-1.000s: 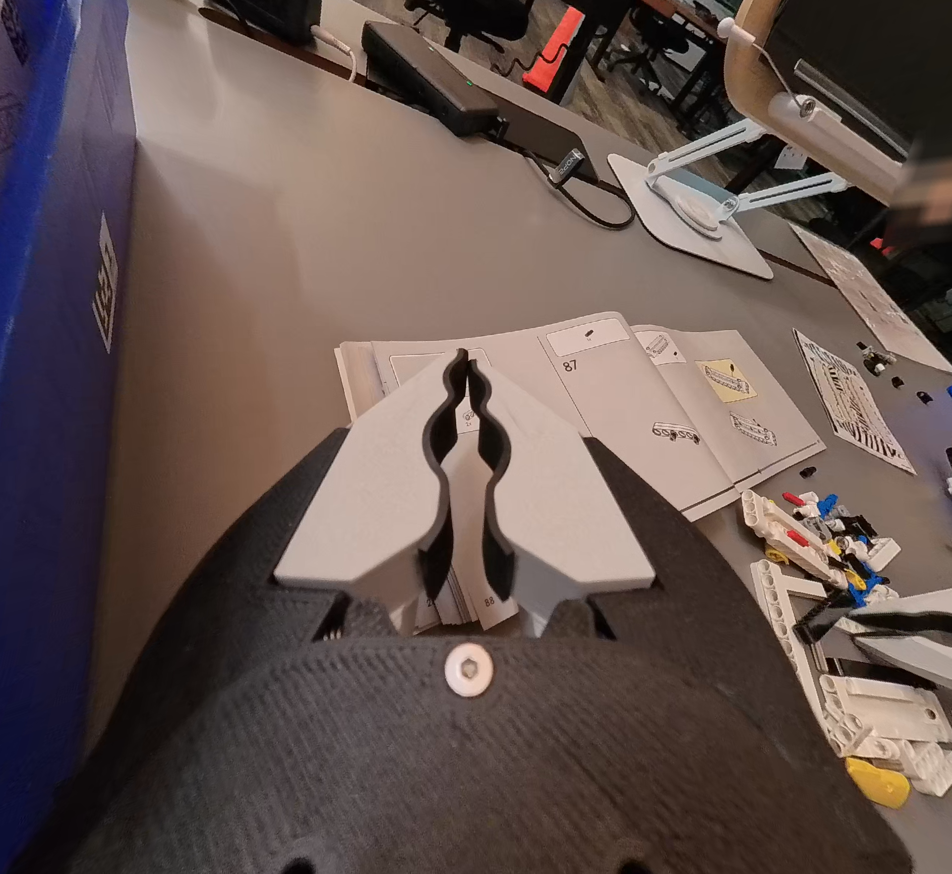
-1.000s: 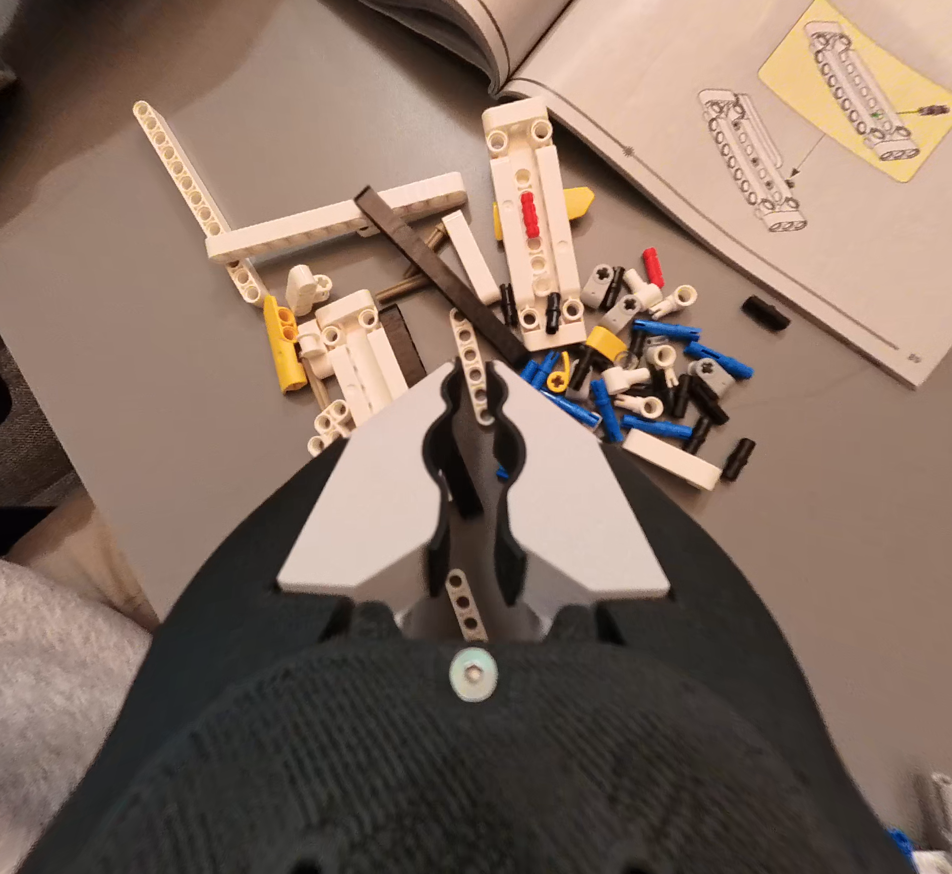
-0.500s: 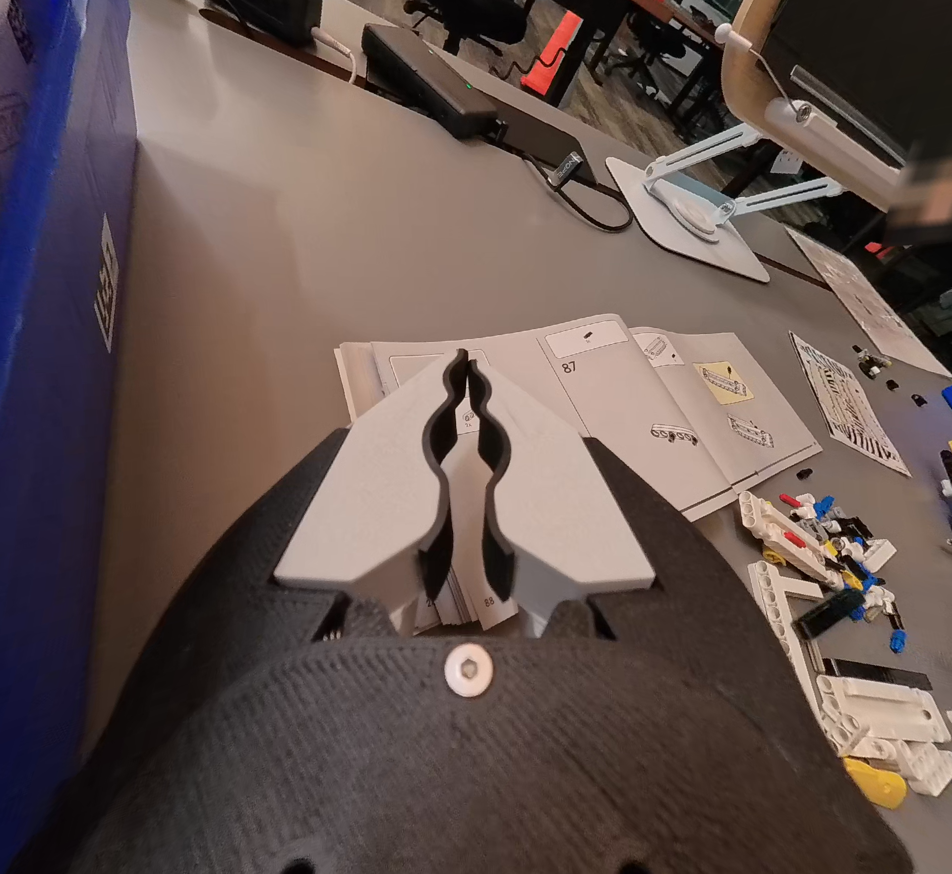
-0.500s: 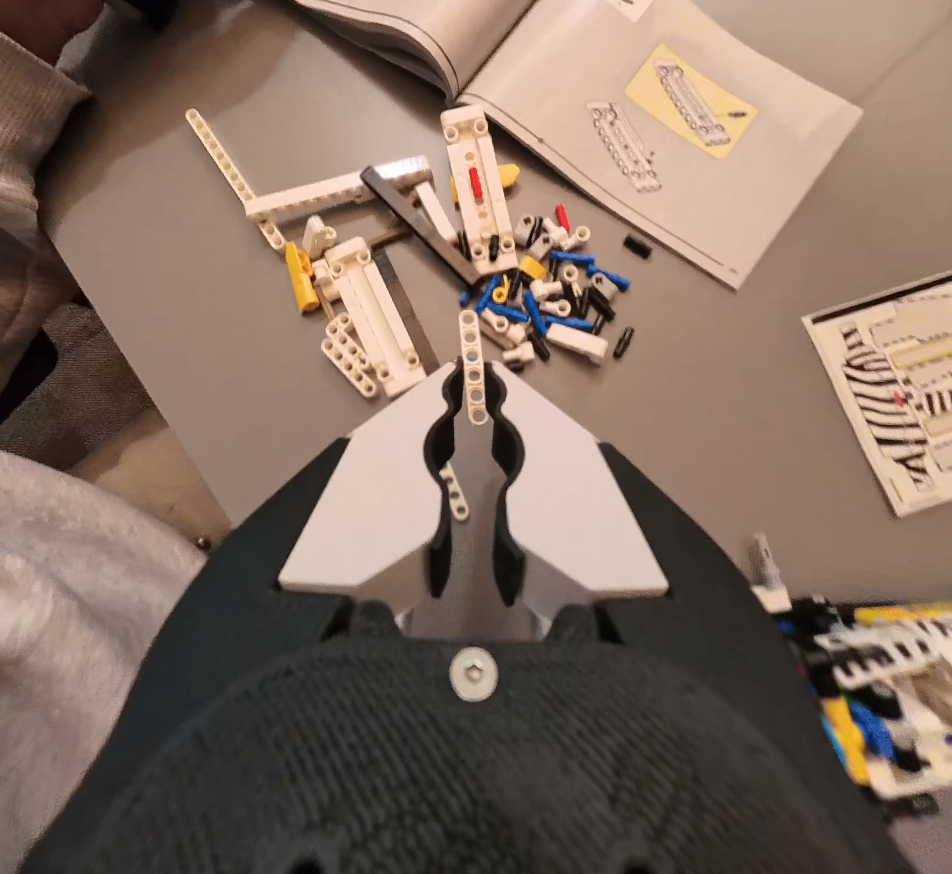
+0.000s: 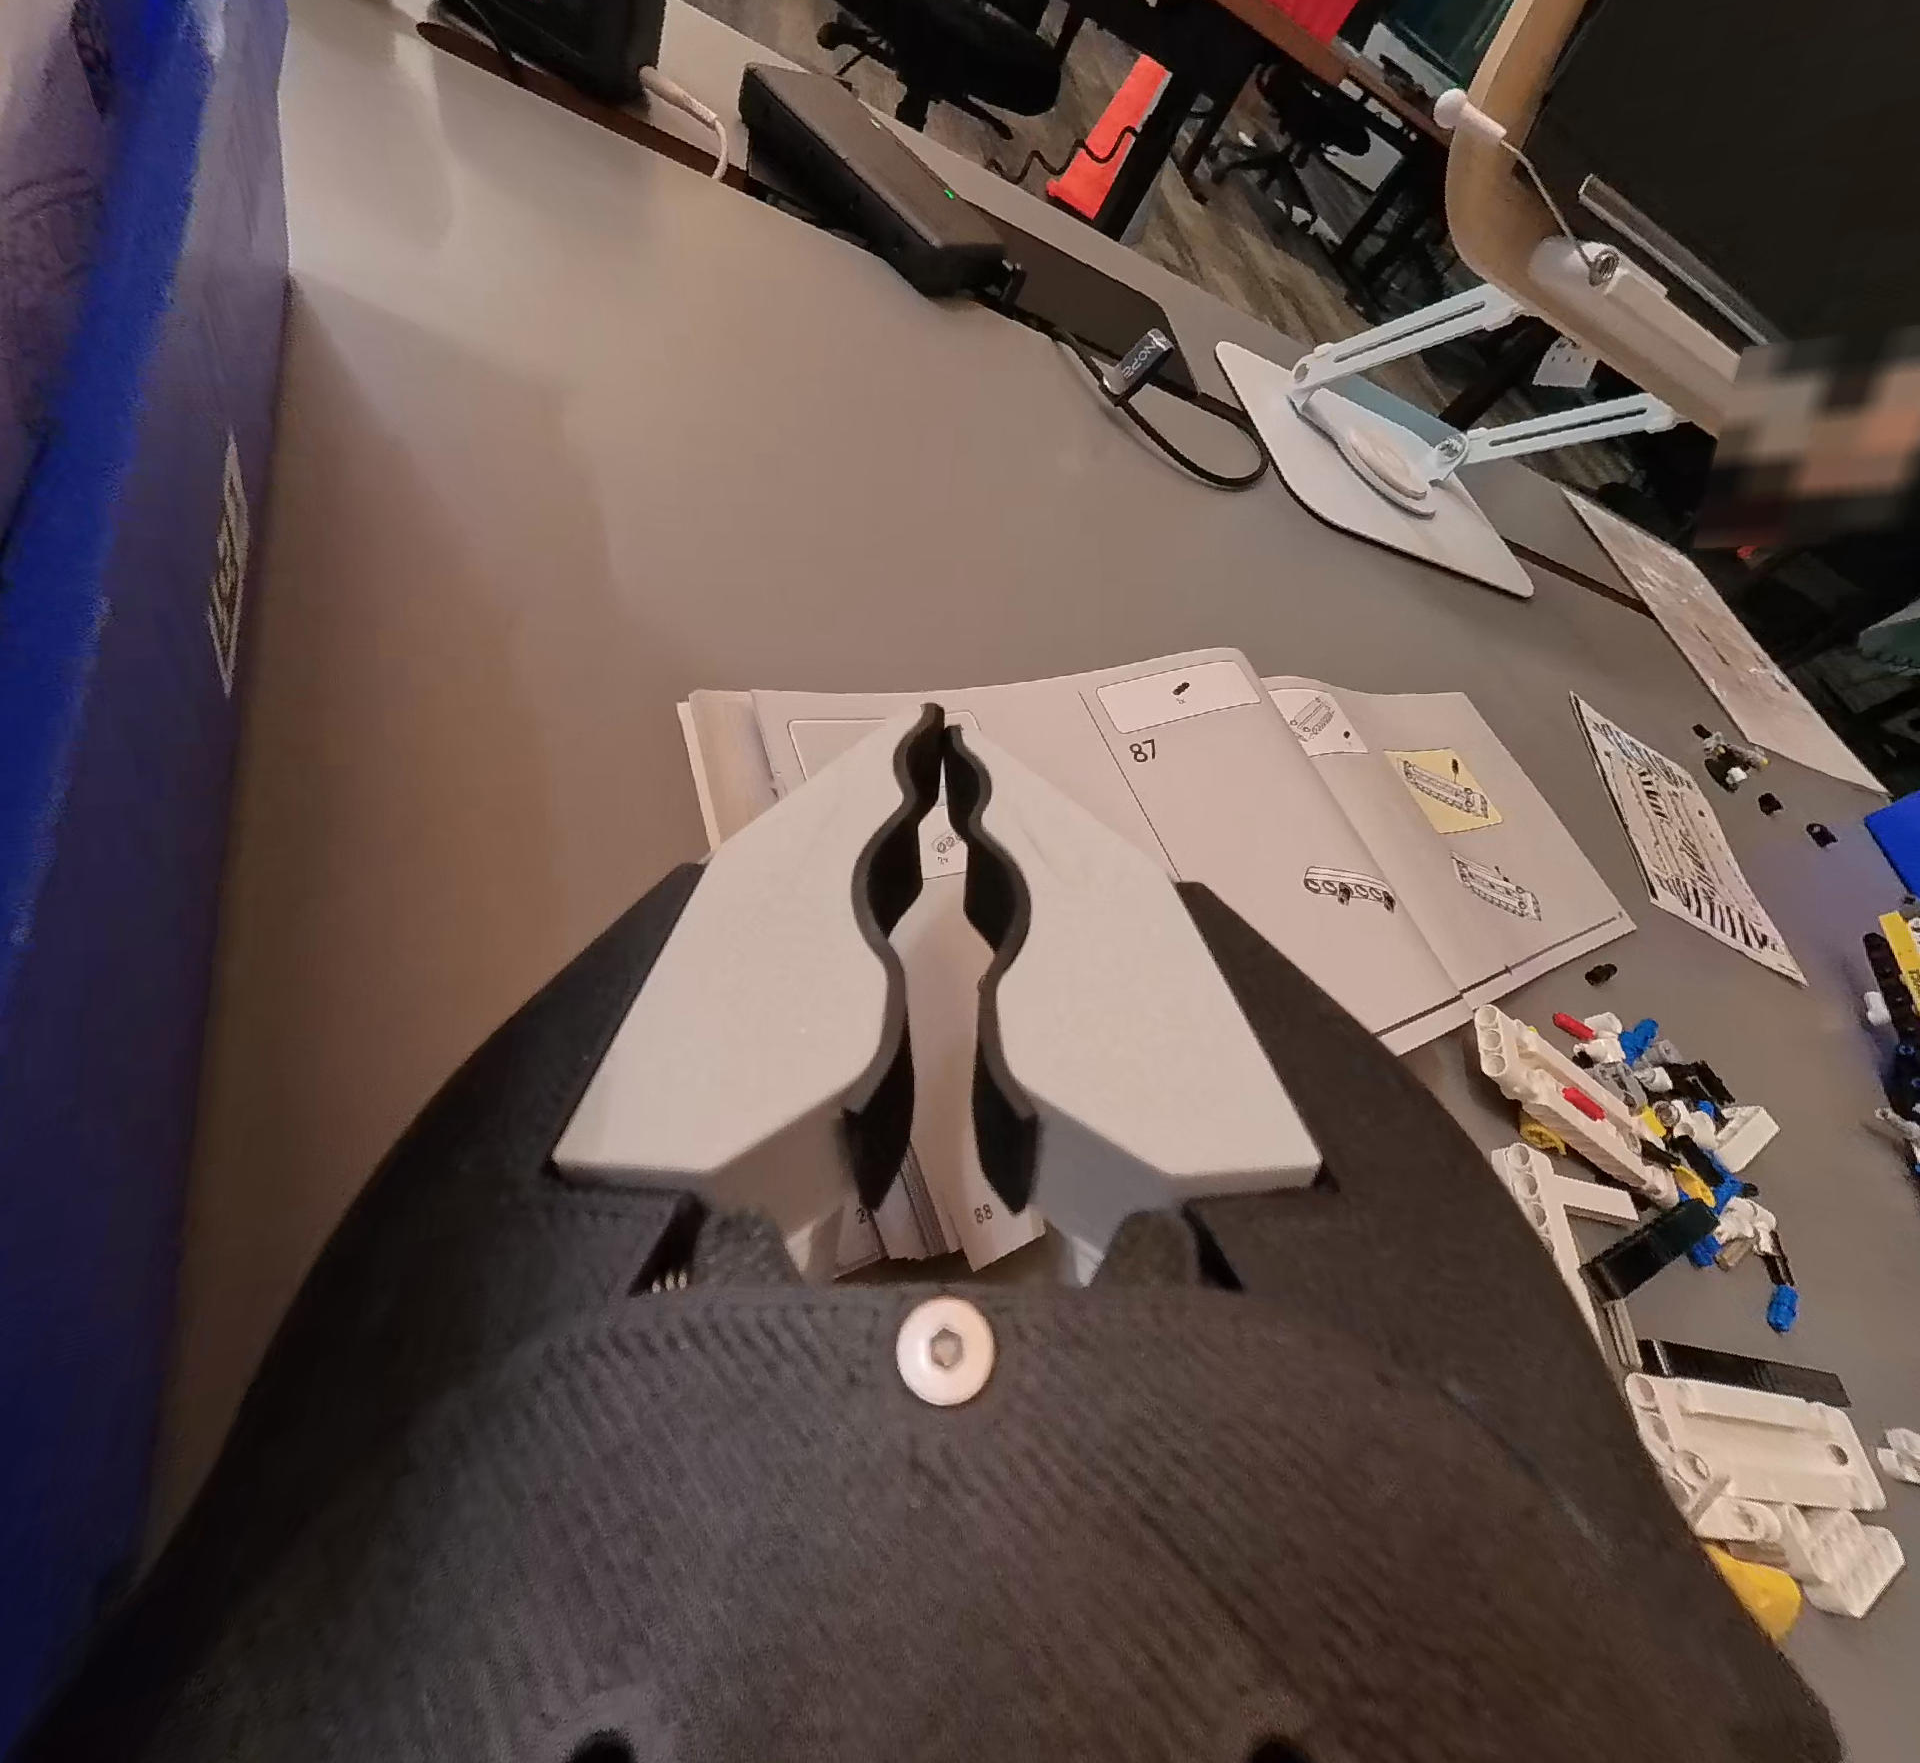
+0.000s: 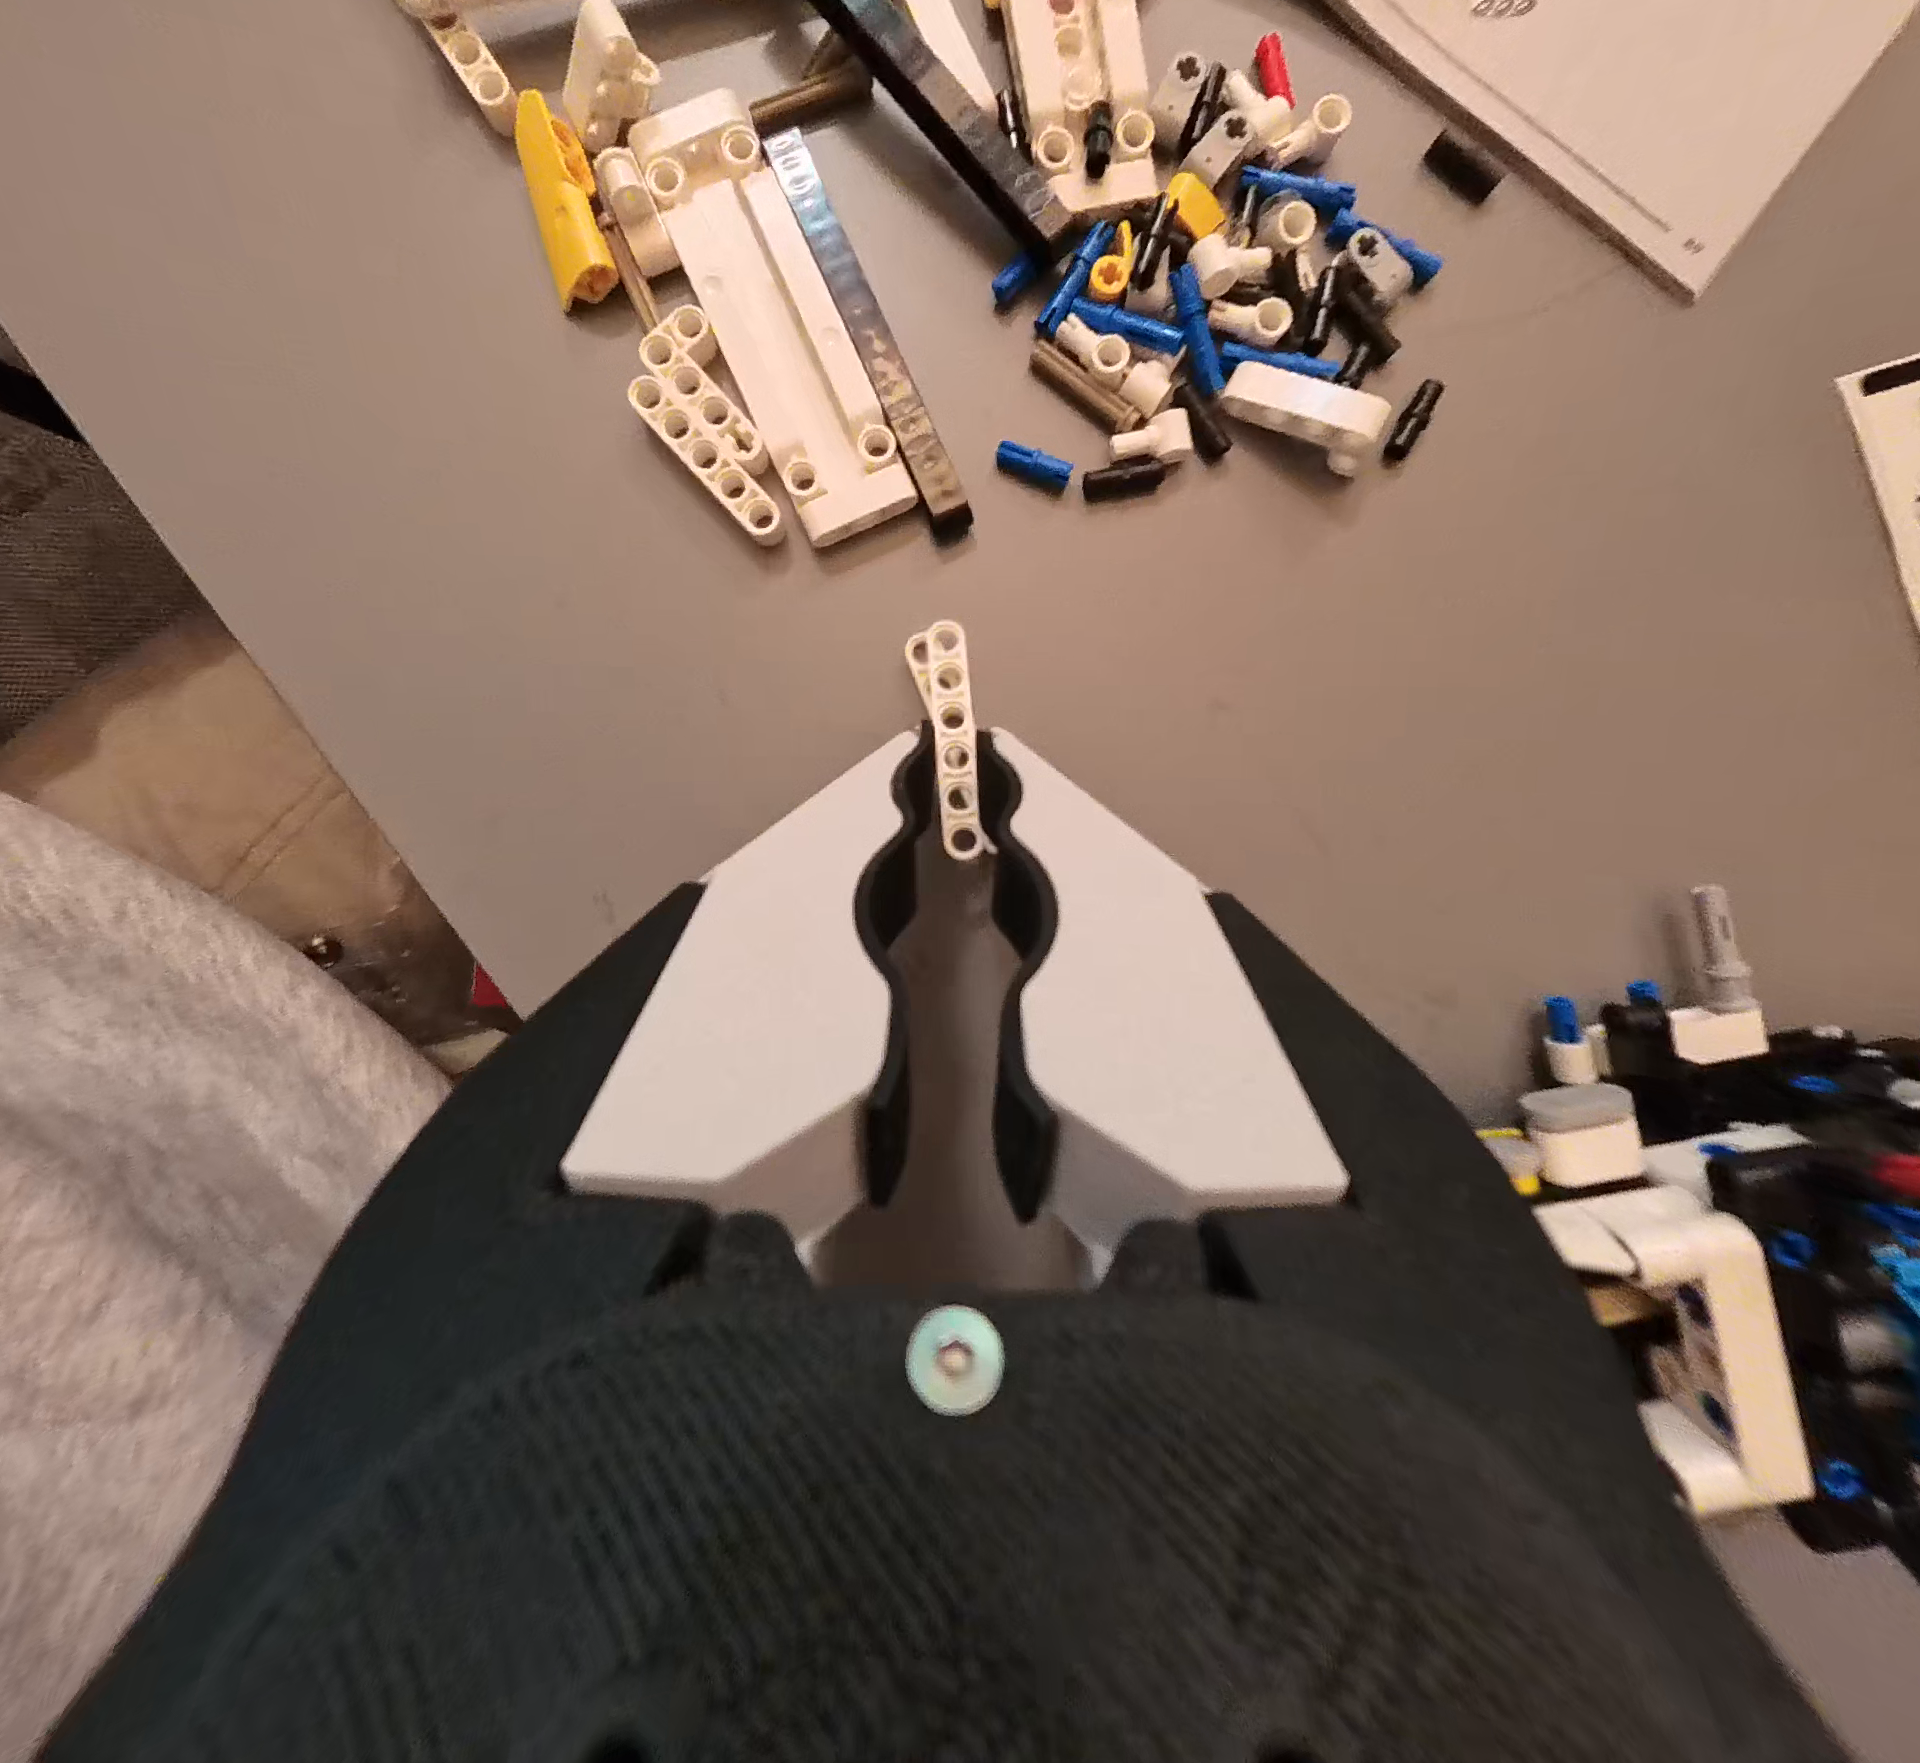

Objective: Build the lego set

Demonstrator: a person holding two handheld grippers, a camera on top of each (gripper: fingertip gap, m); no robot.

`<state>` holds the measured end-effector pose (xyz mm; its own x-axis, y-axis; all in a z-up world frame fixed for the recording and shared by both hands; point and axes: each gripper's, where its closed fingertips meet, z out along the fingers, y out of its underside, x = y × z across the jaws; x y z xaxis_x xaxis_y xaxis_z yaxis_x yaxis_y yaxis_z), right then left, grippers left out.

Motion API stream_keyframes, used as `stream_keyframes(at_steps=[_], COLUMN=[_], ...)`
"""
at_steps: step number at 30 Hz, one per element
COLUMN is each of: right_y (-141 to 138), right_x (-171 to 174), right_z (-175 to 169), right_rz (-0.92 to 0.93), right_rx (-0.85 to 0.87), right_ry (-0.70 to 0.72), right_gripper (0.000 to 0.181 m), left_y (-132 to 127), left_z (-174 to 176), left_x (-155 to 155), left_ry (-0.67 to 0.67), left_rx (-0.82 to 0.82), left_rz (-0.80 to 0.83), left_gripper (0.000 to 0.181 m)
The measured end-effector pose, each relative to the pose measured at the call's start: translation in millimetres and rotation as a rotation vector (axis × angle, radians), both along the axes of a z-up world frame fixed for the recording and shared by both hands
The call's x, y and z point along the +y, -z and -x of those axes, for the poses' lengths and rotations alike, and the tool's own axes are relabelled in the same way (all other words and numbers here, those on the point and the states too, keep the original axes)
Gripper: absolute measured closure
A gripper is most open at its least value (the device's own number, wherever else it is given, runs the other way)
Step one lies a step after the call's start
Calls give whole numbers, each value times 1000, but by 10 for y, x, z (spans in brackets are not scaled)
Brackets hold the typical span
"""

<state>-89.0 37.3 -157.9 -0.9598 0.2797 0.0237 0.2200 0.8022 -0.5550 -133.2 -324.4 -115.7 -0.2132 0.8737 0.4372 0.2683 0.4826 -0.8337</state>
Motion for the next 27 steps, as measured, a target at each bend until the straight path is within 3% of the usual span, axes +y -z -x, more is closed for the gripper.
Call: stream_keyframes(at_steps=[15, 27], right_y=[74, 21], right_x=[10, -76], right_z=[10, -2], right_rz=[-50, -43], right_rx=[-24, -13], right_ry=[-27, -65], right_gripper=[176, 162], left_y=[-24, -87], left_z=[-7, -30], left_x=[-19, -73], left_ry=[-10, -40], left_rx=[9, 31], left_rz=[19, 70], left_gripper=[181, 181])
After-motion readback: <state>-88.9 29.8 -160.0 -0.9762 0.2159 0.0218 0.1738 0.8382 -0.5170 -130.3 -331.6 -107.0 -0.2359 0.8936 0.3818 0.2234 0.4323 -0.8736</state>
